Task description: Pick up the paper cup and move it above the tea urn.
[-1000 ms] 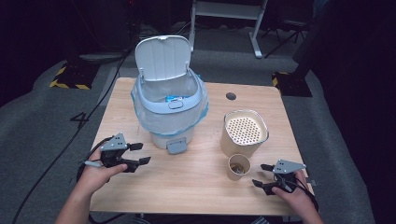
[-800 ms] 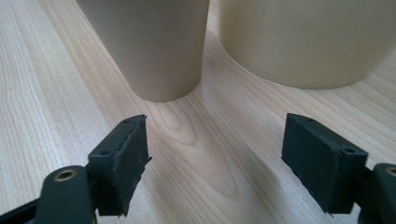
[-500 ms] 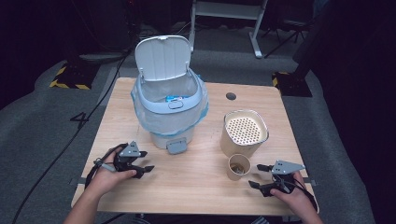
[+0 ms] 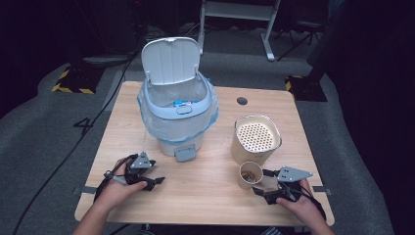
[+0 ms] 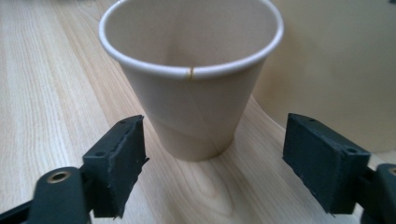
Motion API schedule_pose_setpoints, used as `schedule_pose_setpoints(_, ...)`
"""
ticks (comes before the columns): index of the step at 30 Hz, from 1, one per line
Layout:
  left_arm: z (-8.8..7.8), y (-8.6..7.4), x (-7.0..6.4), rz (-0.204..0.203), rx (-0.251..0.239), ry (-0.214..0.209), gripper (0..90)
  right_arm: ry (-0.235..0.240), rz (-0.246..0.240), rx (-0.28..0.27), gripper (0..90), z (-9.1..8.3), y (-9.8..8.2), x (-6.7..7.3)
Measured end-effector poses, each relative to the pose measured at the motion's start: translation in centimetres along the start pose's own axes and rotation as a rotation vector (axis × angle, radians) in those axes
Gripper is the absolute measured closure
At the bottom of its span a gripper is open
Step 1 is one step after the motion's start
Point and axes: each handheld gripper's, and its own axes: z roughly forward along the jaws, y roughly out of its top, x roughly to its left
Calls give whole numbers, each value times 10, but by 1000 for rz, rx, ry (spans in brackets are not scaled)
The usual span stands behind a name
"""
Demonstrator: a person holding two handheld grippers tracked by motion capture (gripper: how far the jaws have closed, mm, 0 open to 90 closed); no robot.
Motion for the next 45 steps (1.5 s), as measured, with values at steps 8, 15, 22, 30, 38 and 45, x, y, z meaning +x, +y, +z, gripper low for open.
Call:
schedule_pose_setpoints(8,0,0,0,-4,4,8,224,24,3,-9,206,12,7,3)
schedule_pose_setpoints(15,0,0,0,-4,4,7,223,38,-7,-21,210,25,13,9)
schedule_pose_setpoints(22,0,0,0,-4,3,7,223,41,14,-72,238,27,15,6)
schedule_pose_setpoints(30,0,0,0,-4,4,7,223,44,26,-81,261,32,13,6)
schedule_pose_setpoints(38,0,0,0,-5,4,6,223,43,5,-73,283,30,15,6)
schedule_pose_setpoints(45,0,0,0,-4,3,6,223,61,-15,-68,288,23,19,2)
